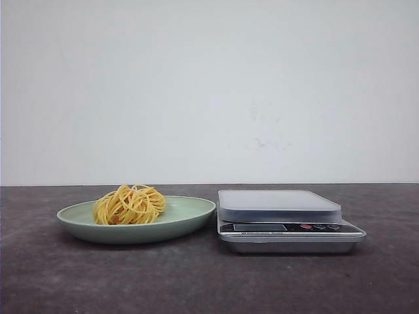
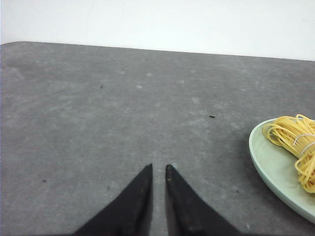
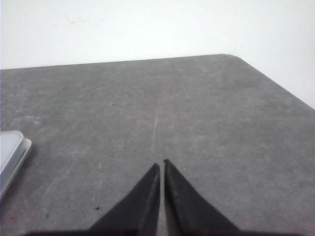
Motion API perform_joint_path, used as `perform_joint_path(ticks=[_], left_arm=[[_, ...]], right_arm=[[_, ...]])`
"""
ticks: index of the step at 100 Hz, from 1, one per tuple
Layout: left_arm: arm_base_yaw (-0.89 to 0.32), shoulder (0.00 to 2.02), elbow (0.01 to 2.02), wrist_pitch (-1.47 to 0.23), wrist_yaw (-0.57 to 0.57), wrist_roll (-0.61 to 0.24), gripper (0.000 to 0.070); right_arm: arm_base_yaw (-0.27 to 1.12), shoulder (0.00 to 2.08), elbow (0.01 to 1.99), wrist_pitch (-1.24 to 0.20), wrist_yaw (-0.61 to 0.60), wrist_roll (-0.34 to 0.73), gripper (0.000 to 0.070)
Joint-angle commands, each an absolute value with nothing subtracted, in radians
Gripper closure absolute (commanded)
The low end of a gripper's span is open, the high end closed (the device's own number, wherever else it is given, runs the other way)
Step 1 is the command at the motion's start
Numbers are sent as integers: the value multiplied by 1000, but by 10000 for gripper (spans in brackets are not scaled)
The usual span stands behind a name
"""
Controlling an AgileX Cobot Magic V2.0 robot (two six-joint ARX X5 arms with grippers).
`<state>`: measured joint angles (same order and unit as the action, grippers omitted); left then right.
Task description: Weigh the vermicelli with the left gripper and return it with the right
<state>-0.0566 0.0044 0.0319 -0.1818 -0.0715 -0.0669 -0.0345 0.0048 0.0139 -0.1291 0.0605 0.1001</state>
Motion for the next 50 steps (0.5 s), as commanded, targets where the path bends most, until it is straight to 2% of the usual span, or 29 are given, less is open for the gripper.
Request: perform_joint_path(ticks=[1, 7, 24, 50], left_arm=[[-57, 3, 14, -187, -68, -57, 688], [-57, 3, 14, -187, -68, -57, 688], [-57, 3, 14, -187, -68, -57, 688], [-57, 3, 14, -187, -68, -57, 688]], right_arm=[[-35, 4, 12, -138, 59, 89, 693], [-35, 4, 12, -184, 52, 89, 693], [-35, 4, 12, -184, 2, 36, 693], [-35, 4, 12, -154, 0, 41, 693]])
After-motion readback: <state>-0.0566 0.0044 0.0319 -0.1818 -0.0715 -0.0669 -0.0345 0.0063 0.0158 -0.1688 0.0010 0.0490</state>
